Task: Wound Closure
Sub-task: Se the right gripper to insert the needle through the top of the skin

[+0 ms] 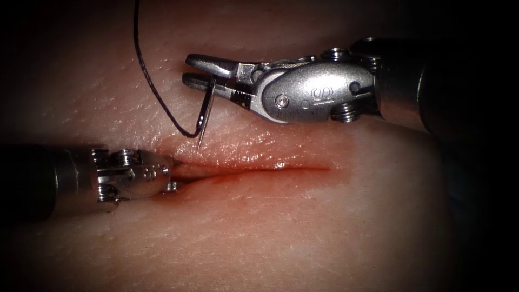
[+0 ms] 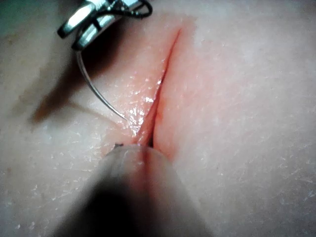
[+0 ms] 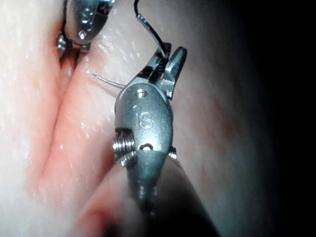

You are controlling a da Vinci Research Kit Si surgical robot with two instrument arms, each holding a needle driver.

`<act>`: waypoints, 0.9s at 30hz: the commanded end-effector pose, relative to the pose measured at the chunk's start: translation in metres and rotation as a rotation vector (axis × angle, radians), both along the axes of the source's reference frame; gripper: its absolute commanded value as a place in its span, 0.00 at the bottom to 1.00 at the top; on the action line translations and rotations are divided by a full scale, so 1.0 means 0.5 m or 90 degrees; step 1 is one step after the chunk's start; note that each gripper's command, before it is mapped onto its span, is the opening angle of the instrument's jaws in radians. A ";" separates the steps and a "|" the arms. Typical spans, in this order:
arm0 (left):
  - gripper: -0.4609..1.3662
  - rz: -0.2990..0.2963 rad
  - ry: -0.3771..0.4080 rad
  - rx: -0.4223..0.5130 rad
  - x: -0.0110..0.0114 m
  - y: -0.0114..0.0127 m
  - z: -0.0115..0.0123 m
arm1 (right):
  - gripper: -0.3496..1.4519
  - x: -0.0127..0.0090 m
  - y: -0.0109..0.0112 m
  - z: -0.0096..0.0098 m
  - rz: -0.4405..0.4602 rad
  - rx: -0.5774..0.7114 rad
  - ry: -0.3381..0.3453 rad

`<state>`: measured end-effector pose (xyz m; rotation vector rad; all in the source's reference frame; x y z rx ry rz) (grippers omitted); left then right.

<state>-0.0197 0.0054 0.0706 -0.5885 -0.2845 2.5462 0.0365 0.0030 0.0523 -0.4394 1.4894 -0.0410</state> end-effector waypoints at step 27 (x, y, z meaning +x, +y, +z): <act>0.39 -0.026 -0.072 -0.055 0.0027 0.0004 -0.0141 | 0.00 0.0008 0.0021 -0.0009 -0.009 -0.046 0.006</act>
